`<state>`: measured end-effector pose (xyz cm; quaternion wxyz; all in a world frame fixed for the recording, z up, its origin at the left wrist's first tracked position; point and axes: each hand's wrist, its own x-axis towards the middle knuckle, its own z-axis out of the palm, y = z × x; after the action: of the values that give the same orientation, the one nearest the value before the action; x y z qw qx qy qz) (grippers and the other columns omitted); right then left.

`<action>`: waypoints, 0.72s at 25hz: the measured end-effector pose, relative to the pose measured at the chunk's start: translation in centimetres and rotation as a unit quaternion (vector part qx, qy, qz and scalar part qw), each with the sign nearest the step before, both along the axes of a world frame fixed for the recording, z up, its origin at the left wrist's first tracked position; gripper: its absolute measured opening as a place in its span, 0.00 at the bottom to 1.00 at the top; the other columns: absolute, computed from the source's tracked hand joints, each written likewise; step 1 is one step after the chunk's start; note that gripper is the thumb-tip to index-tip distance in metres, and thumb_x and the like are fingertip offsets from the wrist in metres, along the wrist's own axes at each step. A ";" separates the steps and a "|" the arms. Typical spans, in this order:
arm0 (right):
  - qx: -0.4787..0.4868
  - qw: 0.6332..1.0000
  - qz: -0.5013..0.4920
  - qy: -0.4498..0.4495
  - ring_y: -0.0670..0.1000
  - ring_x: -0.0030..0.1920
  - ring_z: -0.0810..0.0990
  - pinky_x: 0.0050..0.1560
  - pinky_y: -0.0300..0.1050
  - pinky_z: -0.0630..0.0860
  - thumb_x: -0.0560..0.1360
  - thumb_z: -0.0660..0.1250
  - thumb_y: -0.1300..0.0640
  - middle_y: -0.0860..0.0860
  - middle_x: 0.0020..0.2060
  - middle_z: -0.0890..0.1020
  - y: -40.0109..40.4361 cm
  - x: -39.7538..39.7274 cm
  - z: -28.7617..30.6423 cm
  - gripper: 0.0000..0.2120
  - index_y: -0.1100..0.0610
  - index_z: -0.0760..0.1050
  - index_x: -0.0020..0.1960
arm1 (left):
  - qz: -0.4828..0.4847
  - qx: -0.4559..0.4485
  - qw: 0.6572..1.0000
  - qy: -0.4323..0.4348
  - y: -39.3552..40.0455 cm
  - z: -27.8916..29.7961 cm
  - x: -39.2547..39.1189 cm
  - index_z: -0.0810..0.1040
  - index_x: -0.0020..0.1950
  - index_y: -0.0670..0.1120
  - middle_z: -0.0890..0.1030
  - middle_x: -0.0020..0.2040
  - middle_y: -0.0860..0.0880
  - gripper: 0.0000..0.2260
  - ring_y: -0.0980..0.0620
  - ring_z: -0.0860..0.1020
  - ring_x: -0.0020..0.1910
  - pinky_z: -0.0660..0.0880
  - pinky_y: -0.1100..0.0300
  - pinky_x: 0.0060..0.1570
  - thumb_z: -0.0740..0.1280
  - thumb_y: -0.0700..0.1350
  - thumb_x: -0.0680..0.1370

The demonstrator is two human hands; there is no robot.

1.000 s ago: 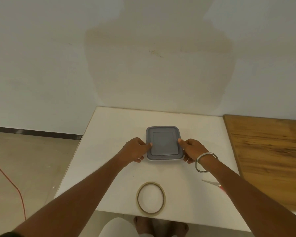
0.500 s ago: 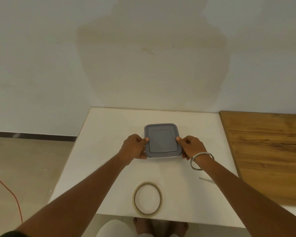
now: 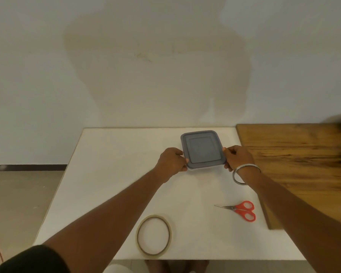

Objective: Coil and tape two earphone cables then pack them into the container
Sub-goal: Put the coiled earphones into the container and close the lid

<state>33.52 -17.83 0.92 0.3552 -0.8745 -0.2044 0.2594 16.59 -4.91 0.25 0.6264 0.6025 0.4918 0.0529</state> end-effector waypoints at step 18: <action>-0.022 0.997 -0.048 -0.064 0.55 0.32 0.79 0.46 0.53 0.81 0.78 0.60 0.56 0.63 0.39 0.83 -1.6 5.4 0.2 0.11 0.64 0.77 0.49 | -0.056 0.065 0.996 0.004 -1.8 0.0 6.6 0.73 0.66 0.38 0.81 0.57 0.39 0.19 0.44 0.83 0.52 0.80 0.53 0.55 0.70 0.42 0.77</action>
<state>38.88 -19.44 1.12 0.3339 -0.9059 -0.1785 0.1897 23.23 -6.75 0.27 0.5860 0.6685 0.4554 0.0474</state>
